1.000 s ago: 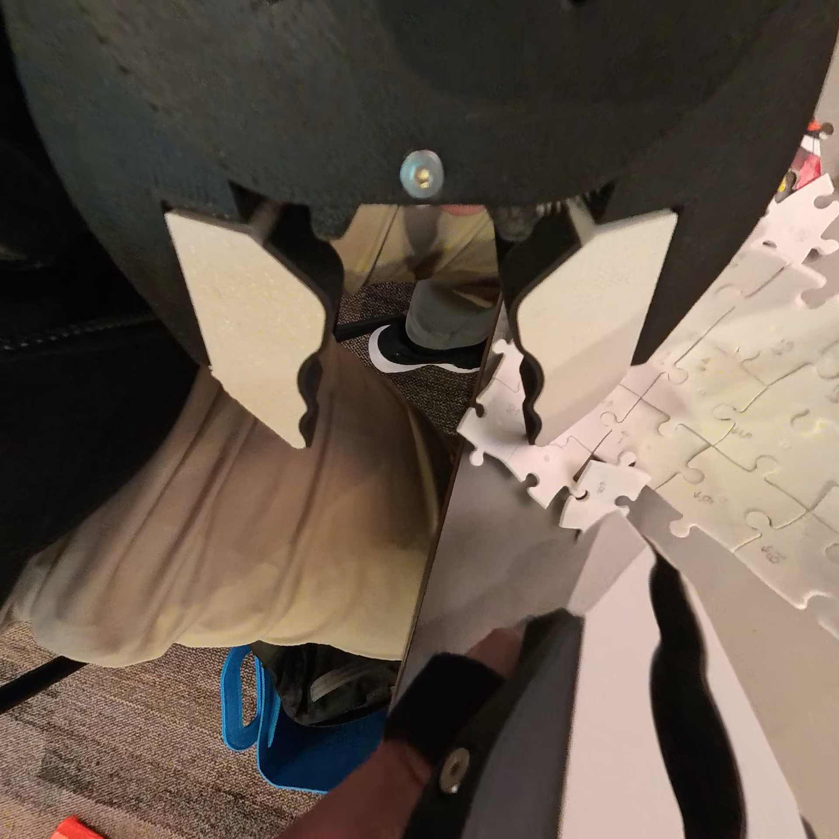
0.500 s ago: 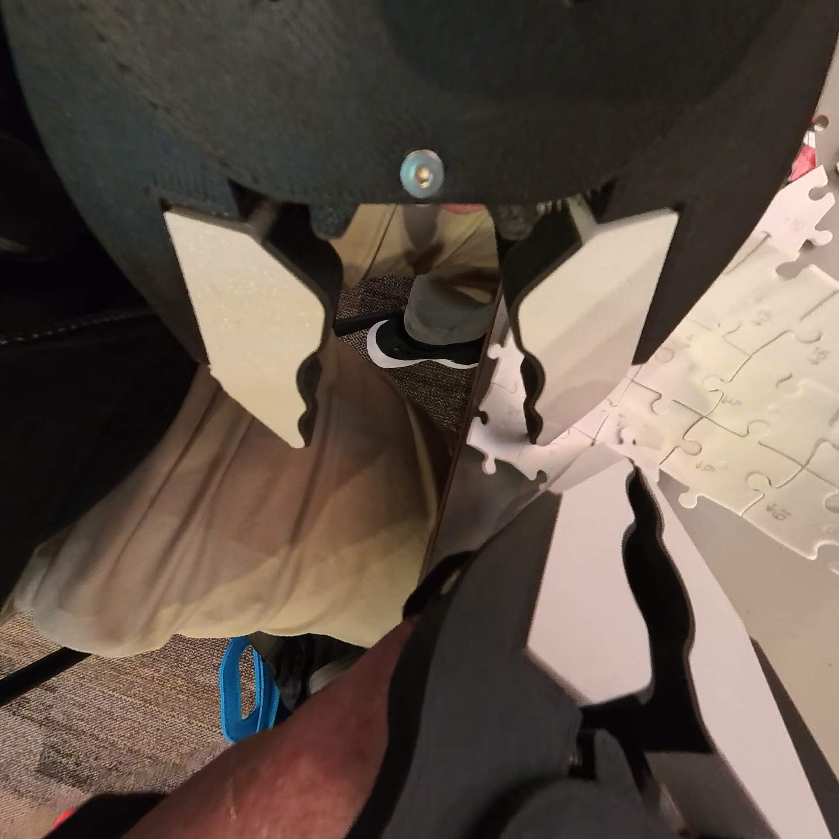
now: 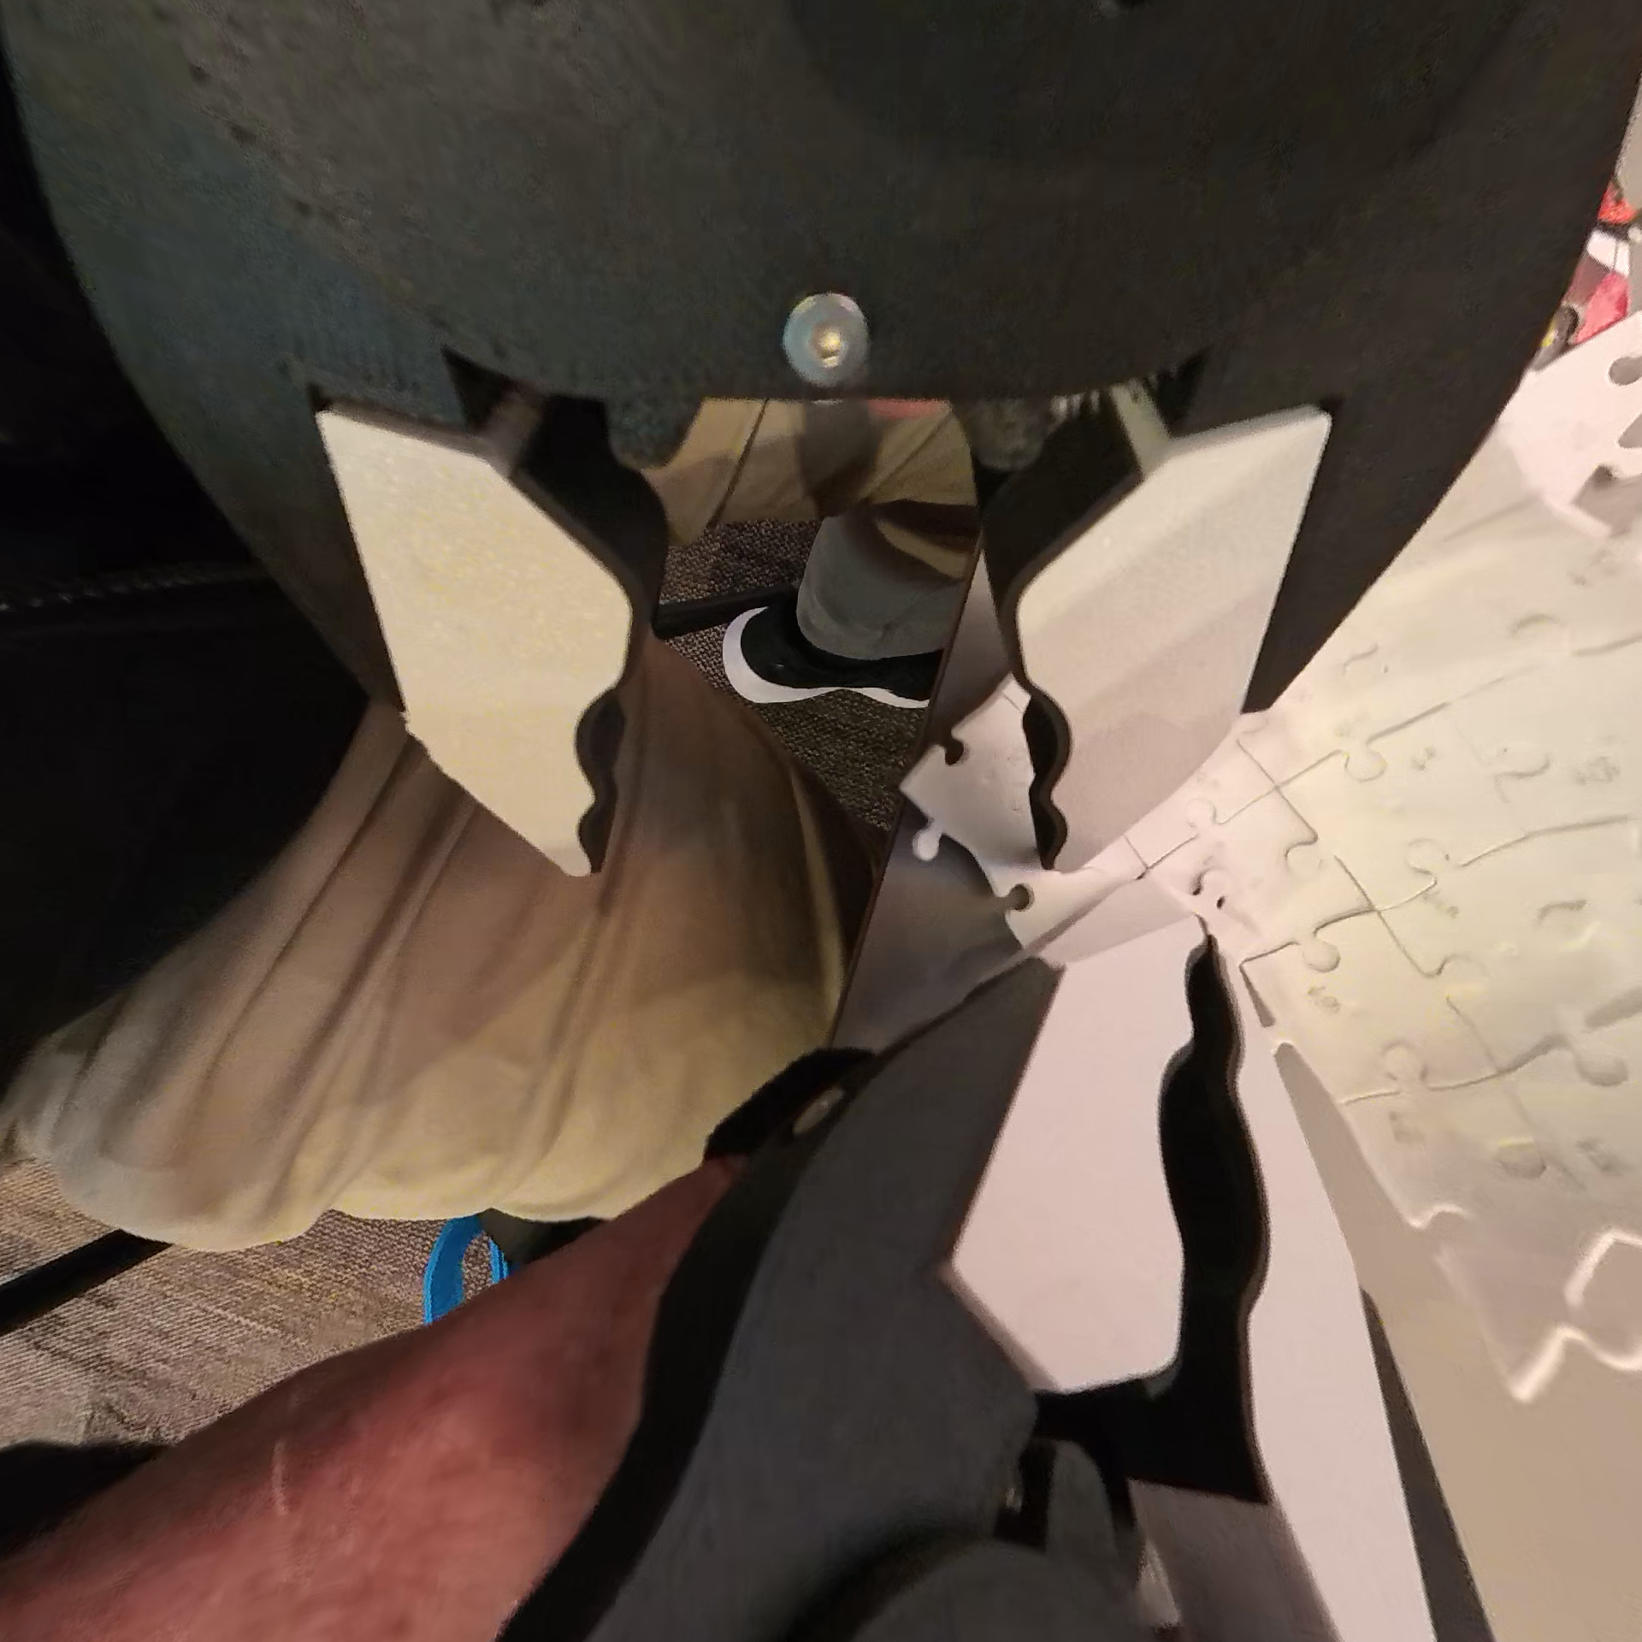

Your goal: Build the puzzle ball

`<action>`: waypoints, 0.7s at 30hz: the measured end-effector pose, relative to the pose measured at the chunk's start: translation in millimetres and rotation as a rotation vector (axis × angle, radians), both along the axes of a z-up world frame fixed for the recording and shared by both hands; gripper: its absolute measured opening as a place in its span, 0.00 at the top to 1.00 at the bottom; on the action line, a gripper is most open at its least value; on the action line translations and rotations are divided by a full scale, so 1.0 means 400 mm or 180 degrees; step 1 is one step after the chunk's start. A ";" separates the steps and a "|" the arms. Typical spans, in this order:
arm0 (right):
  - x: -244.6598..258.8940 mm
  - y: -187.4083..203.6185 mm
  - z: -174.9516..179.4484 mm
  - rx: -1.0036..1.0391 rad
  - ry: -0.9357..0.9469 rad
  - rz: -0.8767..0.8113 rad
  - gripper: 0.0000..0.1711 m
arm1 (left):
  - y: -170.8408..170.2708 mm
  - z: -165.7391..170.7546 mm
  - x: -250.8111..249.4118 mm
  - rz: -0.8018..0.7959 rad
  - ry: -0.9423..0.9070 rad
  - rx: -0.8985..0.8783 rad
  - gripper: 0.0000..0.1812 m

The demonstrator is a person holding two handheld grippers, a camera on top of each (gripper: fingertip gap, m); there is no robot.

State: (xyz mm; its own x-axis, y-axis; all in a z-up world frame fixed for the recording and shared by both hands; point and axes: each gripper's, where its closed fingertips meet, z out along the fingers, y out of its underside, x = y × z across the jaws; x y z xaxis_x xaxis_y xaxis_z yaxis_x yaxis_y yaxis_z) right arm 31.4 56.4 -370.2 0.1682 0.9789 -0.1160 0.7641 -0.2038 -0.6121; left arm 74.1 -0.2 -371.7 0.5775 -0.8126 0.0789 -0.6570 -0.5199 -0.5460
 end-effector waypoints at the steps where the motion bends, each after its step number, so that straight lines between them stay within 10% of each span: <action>1: 0.002 0.001 0.000 0.0011 -0.0011 -0.0005 1.00 | 0.001 0.000 0.001 0.0004 -0.0002 0.0006 0.51; 21: 0.034 -0.004 -0.001 -0.0204 0.0016 -0.0292 1.00 | 0.014 -0.003 0.038 0.0085 -0.0099 0.0108 0.50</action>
State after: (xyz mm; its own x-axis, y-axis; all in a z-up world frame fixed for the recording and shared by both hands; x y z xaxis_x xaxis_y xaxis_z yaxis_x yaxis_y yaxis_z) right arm 44.8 54.8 -370.7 0.2561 0.9500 -0.1788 0.7373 -0.3116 -0.5994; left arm 89.2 5.3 -372.7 0.5966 -0.7995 0.0697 -0.6257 -0.5178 -0.5835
